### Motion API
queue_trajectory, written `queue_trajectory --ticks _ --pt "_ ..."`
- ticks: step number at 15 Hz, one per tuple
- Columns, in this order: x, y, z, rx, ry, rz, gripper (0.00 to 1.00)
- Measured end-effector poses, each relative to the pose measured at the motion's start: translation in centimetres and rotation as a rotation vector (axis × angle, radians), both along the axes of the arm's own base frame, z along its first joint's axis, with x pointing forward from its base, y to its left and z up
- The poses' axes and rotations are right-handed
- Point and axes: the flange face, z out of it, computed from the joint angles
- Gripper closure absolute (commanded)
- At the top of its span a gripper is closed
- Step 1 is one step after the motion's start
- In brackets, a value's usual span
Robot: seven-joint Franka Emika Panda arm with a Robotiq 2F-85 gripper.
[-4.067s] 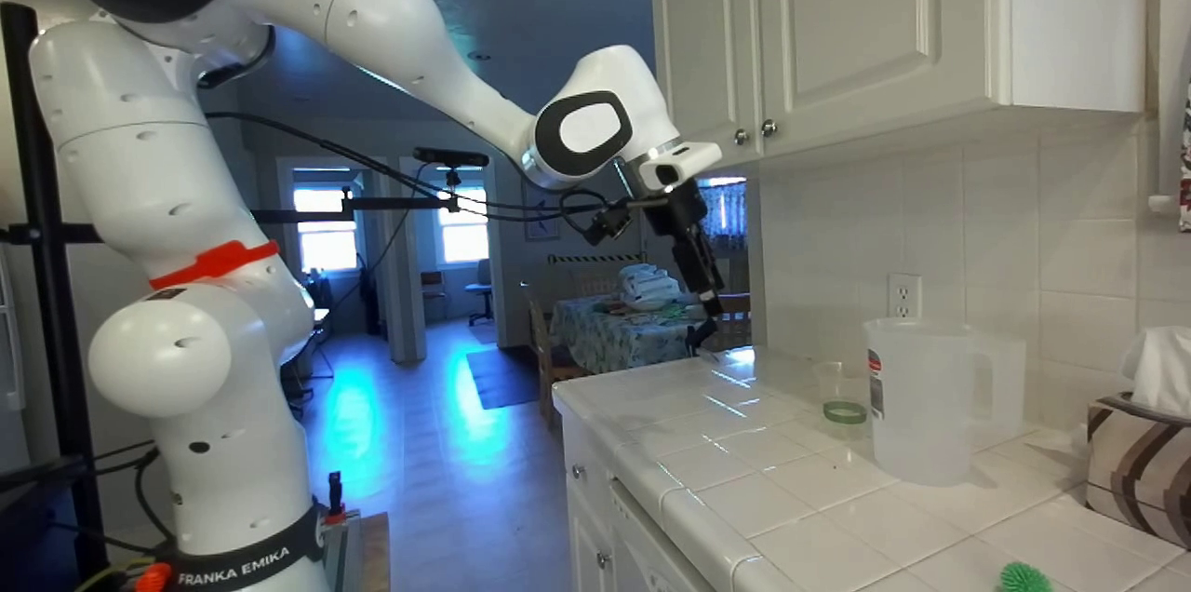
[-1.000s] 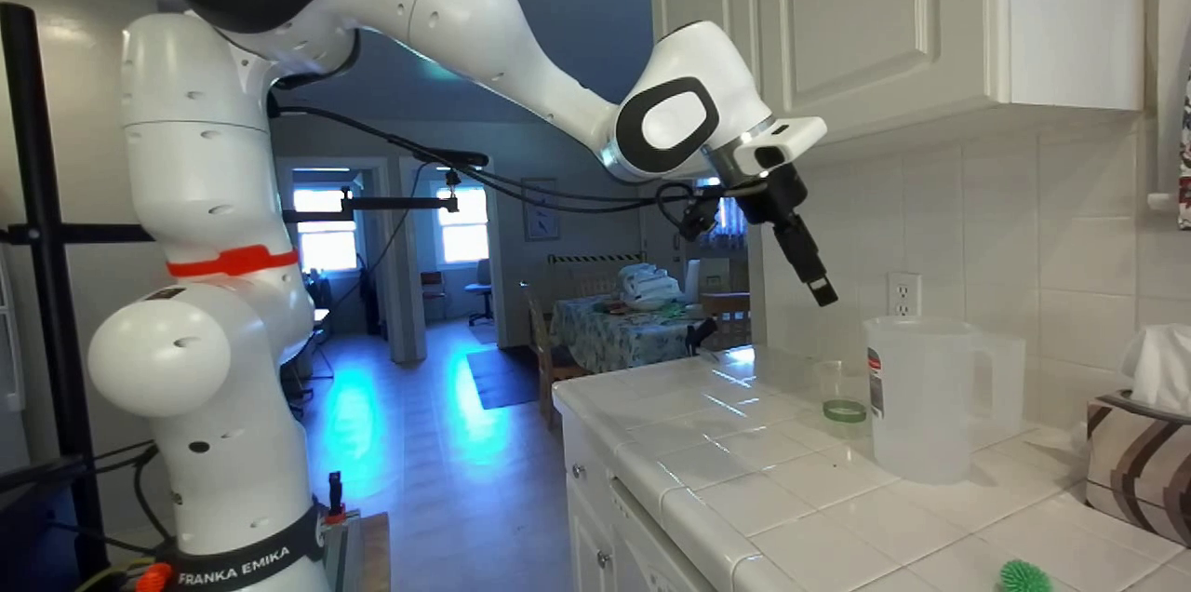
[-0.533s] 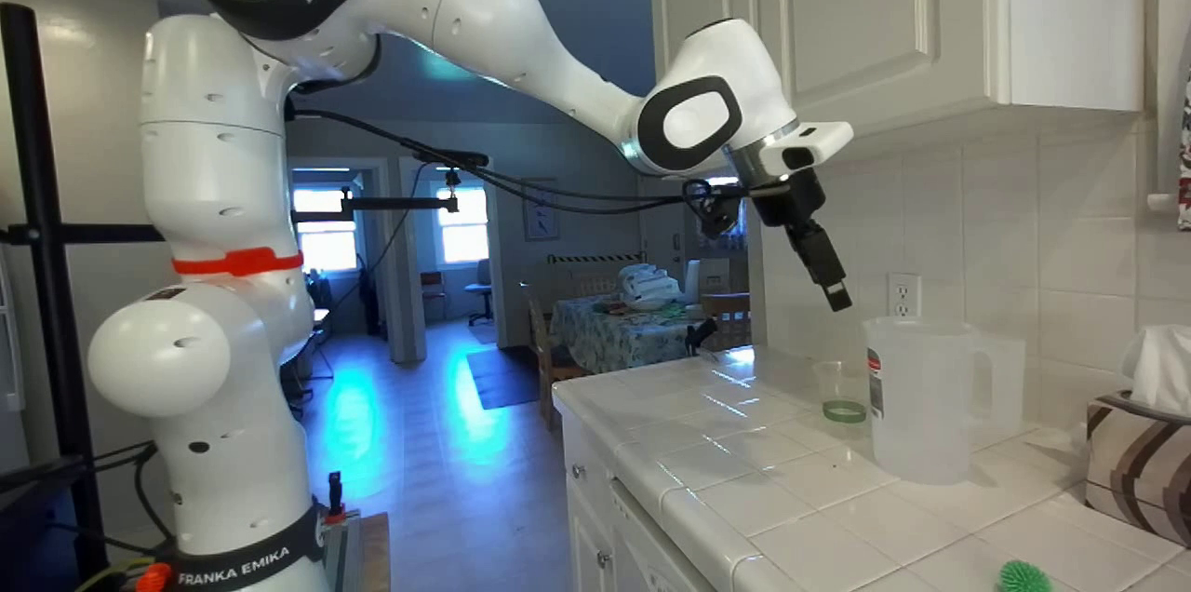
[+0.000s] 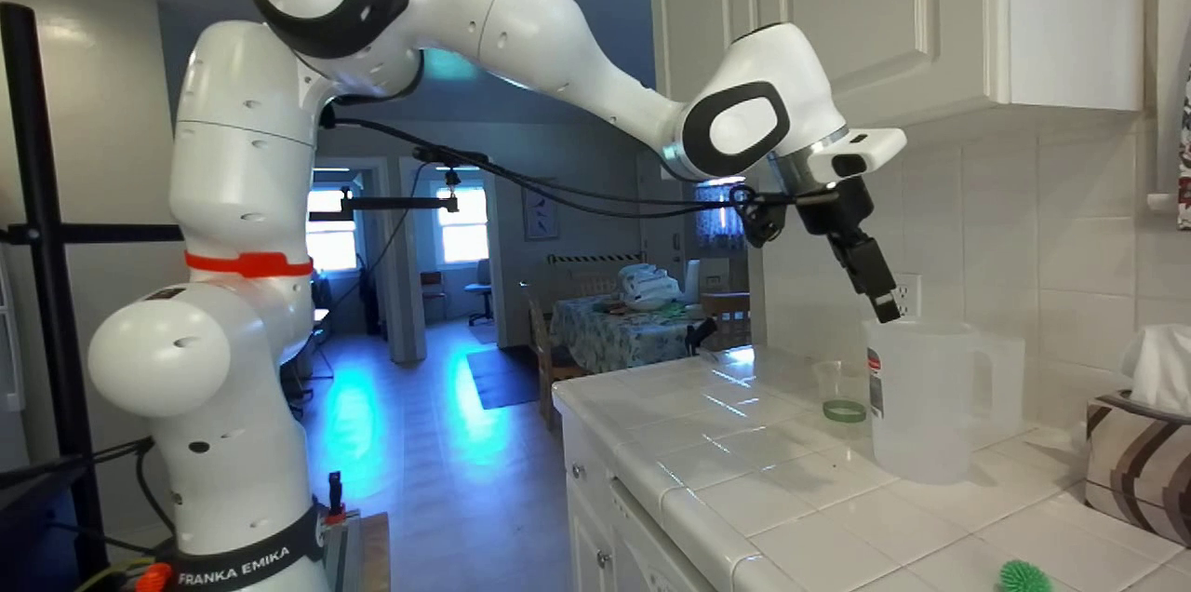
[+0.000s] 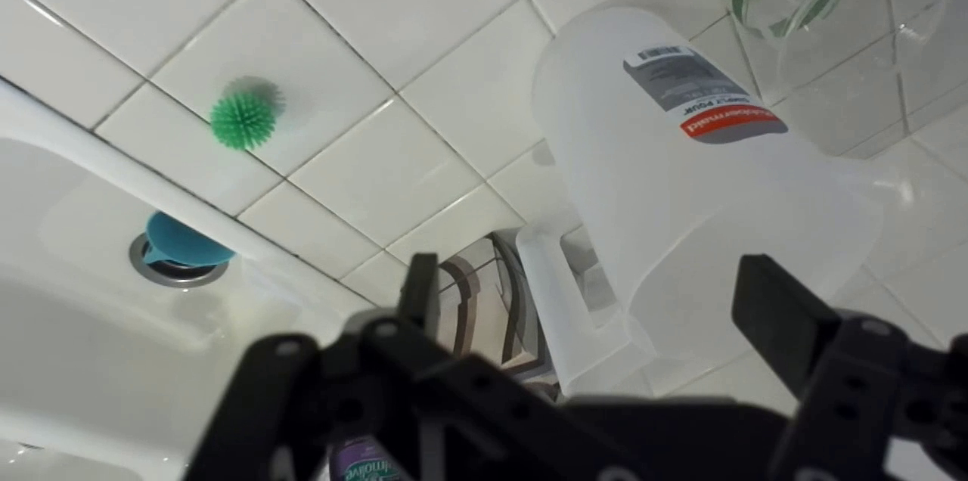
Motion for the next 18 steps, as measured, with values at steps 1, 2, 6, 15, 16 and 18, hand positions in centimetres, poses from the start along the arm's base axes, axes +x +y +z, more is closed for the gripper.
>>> queue_trajectory --ticks 1,2,6,15,16,18 --pt "0.5 -0.2 -0.2 0.006 -0.004 -0.006 0.00" --pt "1.1 -0.4 -0.3 0.013 -0.008 -0.011 0.00" --pt "3.1 -0.7 -0.8 0.049 -0.006 -0.030 0.00" --pt "6.7 -1.2 -2.7 0.088 0.024 -0.070 0.00" --pt "7.1 -1.2 -3.0 0.088 0.025 -0.072 0.00" --pt "7.8 -1.2 -3.6 0.088 0.027 -0.074 0.00"
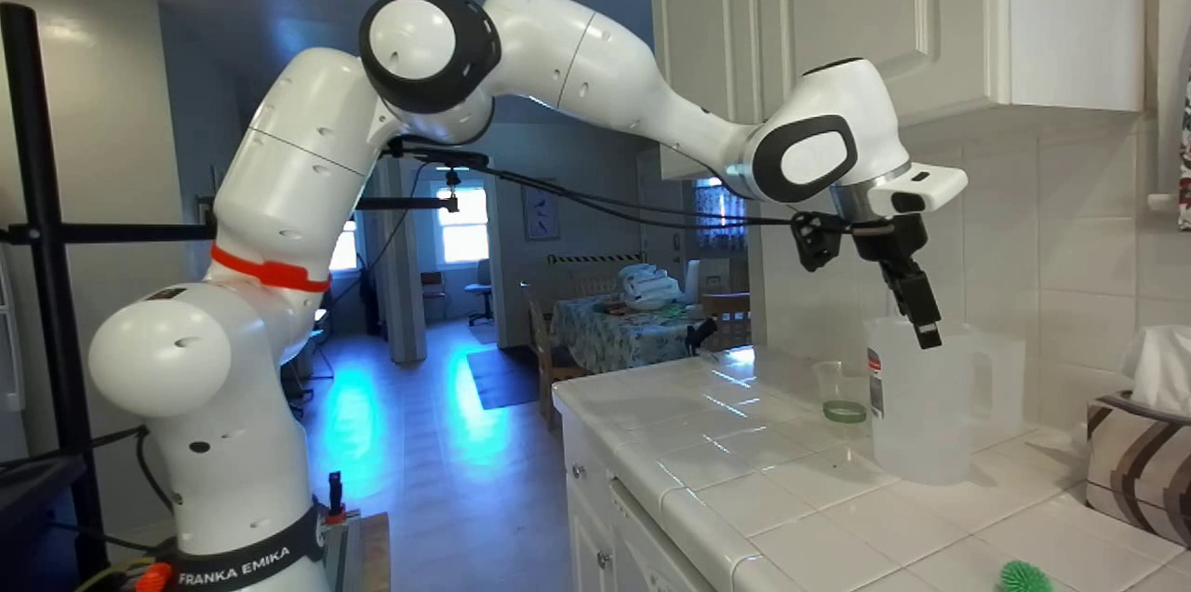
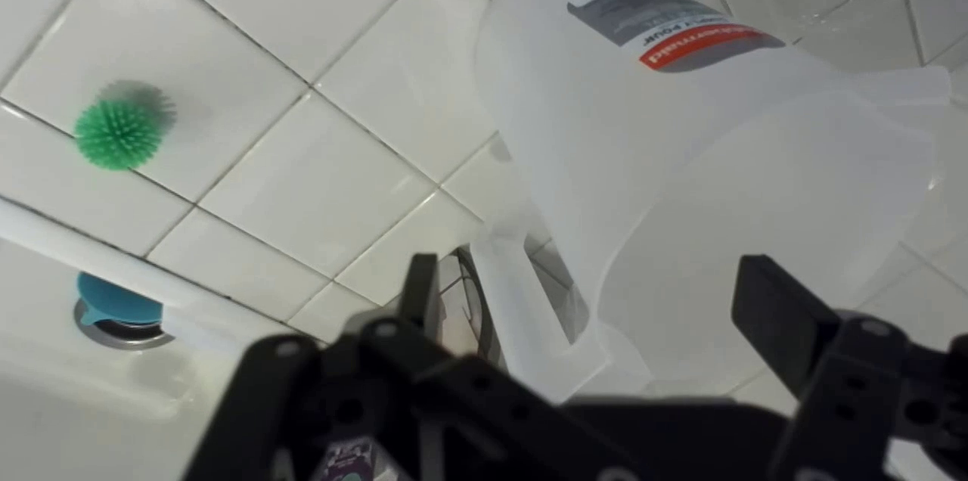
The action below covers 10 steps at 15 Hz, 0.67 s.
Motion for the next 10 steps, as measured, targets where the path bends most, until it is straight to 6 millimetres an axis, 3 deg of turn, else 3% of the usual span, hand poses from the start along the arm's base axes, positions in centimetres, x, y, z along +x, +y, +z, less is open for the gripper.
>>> queue_trajectory --ticks 4,5,6,10 --pt "1.3 0.5 -1.3 0.005 0.009 -0.005 0.00" --pt "1.6 0.7 -1.6 0.007 0.011 -0.007 0.10" --pt "1.9 0.9 -1.9 0.008 0.012 -0.007 0.27" --pt "2.9 1.3 -2.5 0.008 0.012 -0.007 0.60"
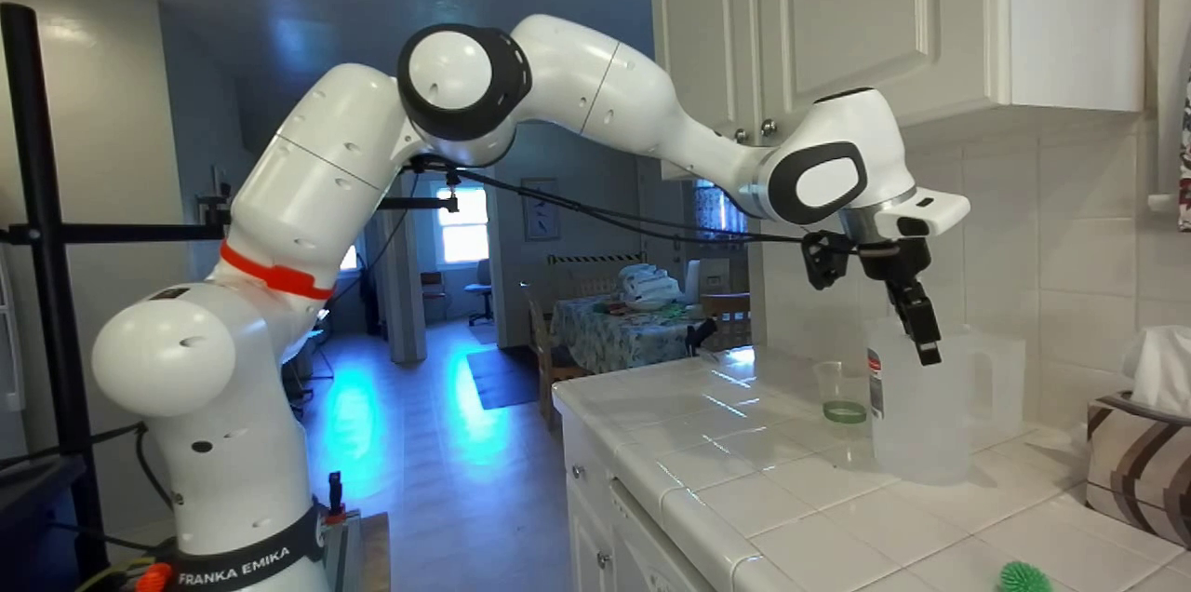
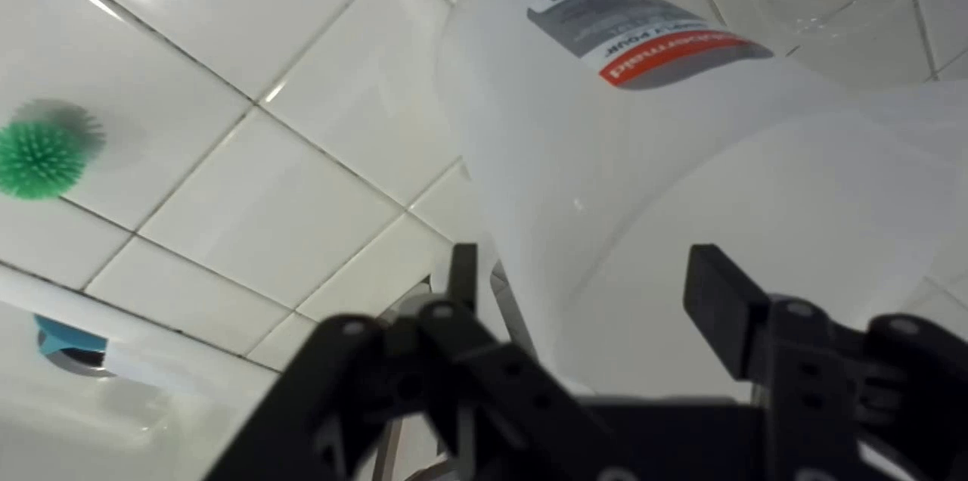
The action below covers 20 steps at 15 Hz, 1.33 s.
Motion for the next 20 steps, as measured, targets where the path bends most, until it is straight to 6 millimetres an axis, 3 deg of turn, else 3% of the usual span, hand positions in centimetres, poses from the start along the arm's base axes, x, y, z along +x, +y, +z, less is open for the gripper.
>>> queue_trajectory --ticks 4,6,20 --pt "0.6 0.1 -0.1 -0.003 -0.003 0.003 0.90" --pt "0.7 0.1 -0.2 -0.005 -0.003 0.003 1.00" --pt "0.4 -1.2 0.0 -0.073 0.019 -0.044 0.99"
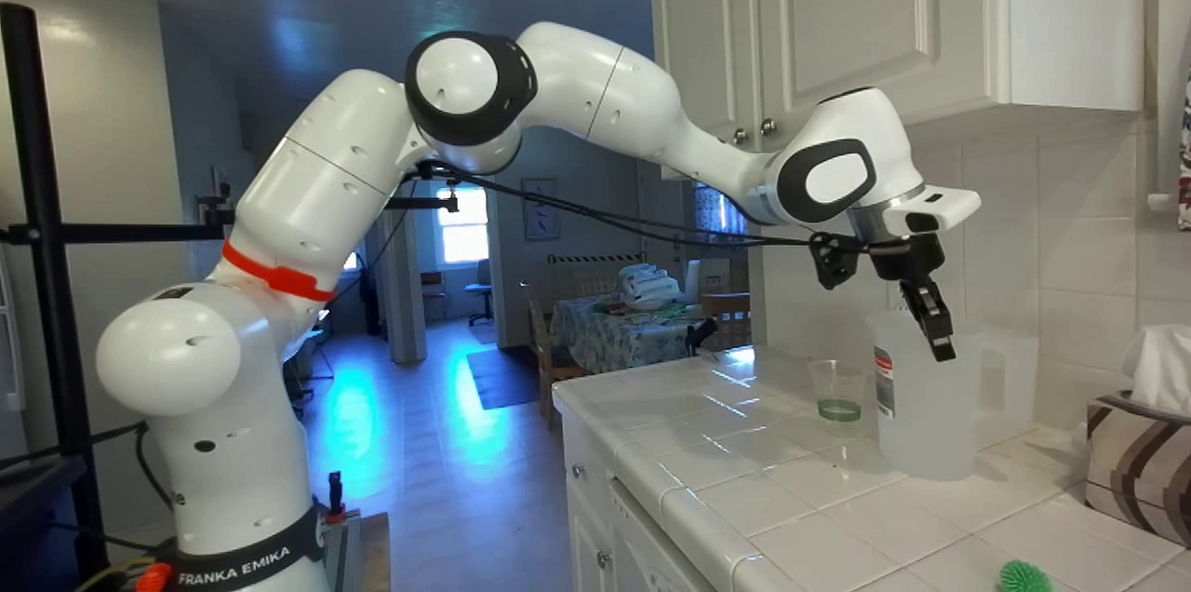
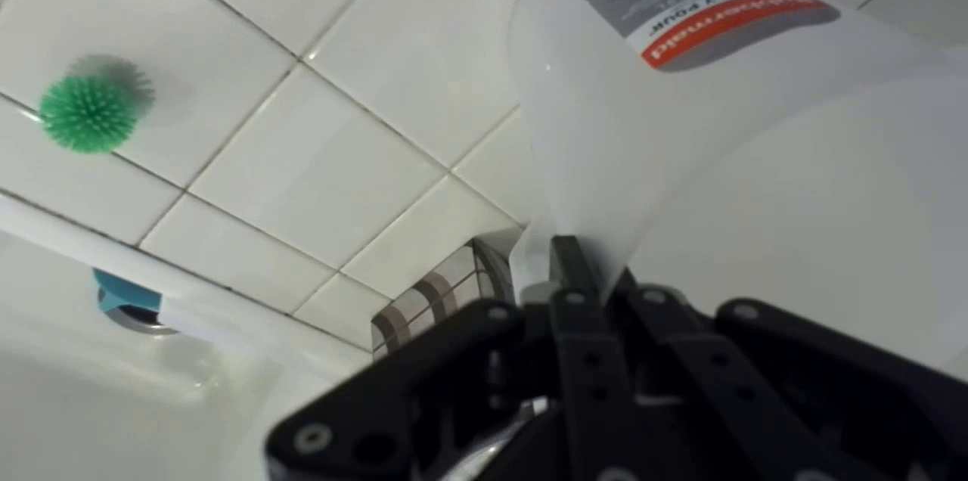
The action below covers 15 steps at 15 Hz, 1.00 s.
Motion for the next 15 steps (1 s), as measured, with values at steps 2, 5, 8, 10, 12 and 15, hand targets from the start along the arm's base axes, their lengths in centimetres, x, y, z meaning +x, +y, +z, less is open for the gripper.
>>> queue_trajectory --ticks 2,5,8,10,12,15 --pt "0.0 -0.5 0.7 -0.048 0.000 -0.016 0.99" --pt "0.2 -0.4 2.0 -0.124 0.000 -0.028 0.99" --pt "0.7 0.7 3.0 -0.193 0.001 -0.023 0.99" --pt "1.1 1.7 3.4 -0.229 0.002 -0.009 0.99" --pt "1.4 2.7 3.4 -0.257 0.006 0.004 0.99" --pt "1.7 4.1 3.5 -0.288 0.011 0.023 0.99"
